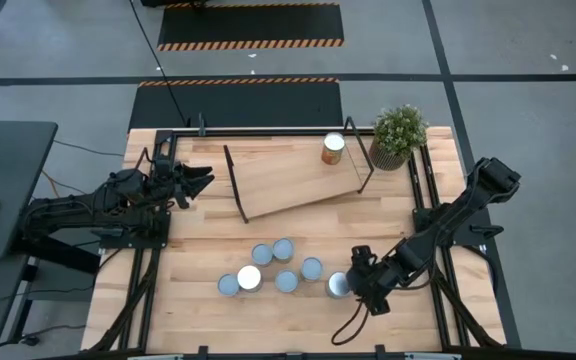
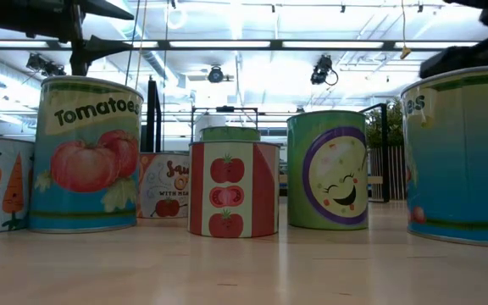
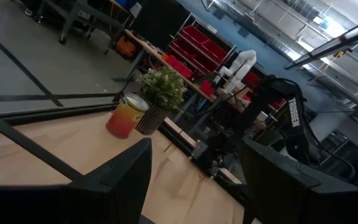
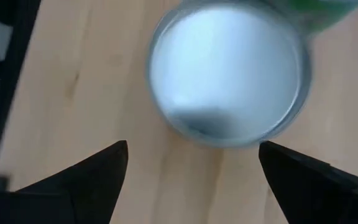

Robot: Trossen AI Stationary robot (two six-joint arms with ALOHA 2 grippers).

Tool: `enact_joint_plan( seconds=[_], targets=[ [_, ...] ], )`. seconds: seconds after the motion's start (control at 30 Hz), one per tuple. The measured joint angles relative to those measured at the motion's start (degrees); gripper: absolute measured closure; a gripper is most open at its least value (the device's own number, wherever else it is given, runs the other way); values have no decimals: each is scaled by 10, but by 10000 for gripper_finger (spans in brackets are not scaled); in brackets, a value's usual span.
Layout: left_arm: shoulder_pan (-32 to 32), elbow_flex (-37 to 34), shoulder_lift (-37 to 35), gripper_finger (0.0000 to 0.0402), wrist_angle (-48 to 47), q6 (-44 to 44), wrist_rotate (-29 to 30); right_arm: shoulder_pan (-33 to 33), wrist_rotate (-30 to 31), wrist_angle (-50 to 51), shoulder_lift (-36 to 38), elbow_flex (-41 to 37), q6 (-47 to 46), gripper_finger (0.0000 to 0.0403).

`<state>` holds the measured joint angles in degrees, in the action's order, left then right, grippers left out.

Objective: Pick and place cans onto a shelf
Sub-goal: Put the canned cherries on the shelf

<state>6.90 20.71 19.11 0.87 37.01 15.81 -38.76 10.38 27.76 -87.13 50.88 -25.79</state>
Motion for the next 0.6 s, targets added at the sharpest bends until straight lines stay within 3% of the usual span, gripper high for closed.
enact_joint_plan(
  seconds=[0.3, 0.6],
  targets=[
    [0, 0, 0, 154, -4, 0, -6, 15, 30, -202, 0, -81, 75, 31],
    [0, 0, 0, 154, -5, 13, -6, 25, 63, -249, 0, -86, 84, 31]
  ],
)
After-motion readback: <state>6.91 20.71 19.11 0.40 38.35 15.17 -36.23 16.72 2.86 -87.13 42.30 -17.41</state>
